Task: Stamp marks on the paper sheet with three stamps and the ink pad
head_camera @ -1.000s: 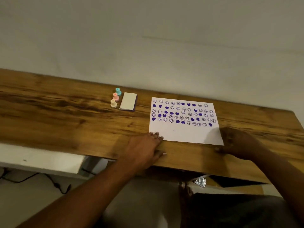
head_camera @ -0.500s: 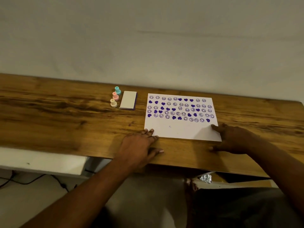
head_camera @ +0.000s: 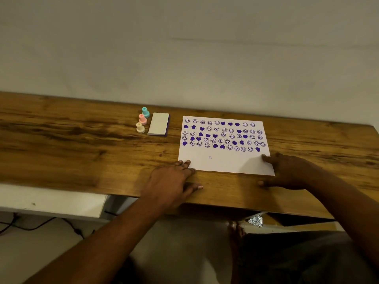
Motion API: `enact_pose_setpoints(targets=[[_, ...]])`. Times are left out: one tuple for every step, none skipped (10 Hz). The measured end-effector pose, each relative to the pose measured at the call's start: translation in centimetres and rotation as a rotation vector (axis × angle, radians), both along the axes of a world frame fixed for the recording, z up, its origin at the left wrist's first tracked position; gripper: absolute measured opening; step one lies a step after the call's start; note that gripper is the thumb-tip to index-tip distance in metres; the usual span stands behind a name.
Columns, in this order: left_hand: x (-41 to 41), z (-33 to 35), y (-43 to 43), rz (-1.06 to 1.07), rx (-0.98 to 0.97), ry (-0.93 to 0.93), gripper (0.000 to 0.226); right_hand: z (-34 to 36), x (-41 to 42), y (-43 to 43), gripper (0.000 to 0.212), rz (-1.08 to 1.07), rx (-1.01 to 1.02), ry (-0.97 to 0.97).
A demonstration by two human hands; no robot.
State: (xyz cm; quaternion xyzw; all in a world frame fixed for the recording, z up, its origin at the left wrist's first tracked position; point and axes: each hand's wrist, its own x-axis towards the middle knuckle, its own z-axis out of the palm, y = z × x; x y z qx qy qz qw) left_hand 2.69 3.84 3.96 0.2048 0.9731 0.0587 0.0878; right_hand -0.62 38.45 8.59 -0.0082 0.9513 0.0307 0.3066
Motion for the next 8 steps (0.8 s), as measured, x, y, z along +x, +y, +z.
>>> enact_pose_setpoints(targets=[[-0.1, 0.0, 0.0, -0.005, 0.000, 0.003, 0.073, 0.1, -0.1, 0.2, 0.113, 0.014, -0.008, 0.010], [-0.1, -0.1, -0.1, 0.000, 0.015, 0.011, 0.072, 0.4, -0.2, 0.2, 0.109, 0.023, -0.011, 0.012], [-0.1, -0.1, -0.2, -0.007, 0.015, 0.008, 0.071, 1.2, -0.3, 0.0, 0.105, 0.015, 0.006, 0.096], [-0.5, 0.6, -0.3, -0.011, 0.023, 0.050, 0.071, 1.9, -0.8, -0.2, 0.097, -0.065, -0.104, 0.317], [-0.9, 2.0, 0.0, 0.017, 0.090, 0.091, 0.076, 2.0, -0.6, -1.8, 0.087, -0.107, -0.261, 0.524], [-1.5, 2.4, 1.3, 0.084, 0.168, 0.056, 0.086, 0.4, -0.5, -4.9, 0.091, -0.127, -0.296, 0.634], [-3.6, 1.9, 3.0, 0.094, 0.153, 0.059, 0.090, -0.8, -3.1, -6.8, 0.111, -0.144, -0.272, 0.625], [-6.4, 1.9, 4.6, 0.099, 0.165, 0.097, 0.094, -2.0, -5.9, -7.1, 0.117, -0.124, -0.245, 0.609]])
